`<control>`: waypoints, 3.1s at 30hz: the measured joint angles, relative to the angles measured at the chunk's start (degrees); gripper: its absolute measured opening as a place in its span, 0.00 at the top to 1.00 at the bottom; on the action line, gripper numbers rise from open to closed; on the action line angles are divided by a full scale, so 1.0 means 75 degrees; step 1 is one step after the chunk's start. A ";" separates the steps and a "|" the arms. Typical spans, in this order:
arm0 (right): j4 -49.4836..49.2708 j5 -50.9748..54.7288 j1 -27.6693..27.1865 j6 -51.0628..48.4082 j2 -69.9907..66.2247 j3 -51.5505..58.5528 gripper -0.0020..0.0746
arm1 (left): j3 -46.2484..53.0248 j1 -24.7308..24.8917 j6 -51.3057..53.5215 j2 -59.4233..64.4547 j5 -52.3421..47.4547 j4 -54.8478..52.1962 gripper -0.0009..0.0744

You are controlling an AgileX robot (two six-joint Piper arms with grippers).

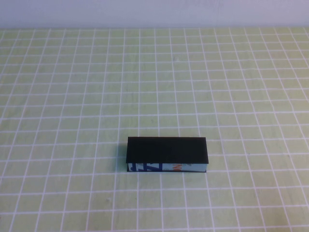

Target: Take glasses out of glasses case

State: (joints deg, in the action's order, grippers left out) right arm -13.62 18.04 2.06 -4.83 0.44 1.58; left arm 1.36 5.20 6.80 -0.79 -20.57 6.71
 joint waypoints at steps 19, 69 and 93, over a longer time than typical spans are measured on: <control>0.0000 0.0000 0.0000 0.0000 0.0000 0.0000 1.00 | 0.0000 0.0000 0.0110 0.0000 0.0177 -0.0255 0.99; 0.0000 0.0000 0.0000 0.0000 0.0000 0.0000 1.00 | -0.7836 0.0000 0.5352 1.1812 -0.2703 0.6440 0.99; -0.3016 -0.1548 0.0000 0.0000 0.0000 0.0000 1.00 | -1.0218 0.1140 0.7011 1.5676 -0.3001 0.7902 0.99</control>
State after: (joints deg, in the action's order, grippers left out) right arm -36.24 6.42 2.06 -4.83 0.44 1.58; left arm -75.28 13.75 59.38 116.78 -43.08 65.97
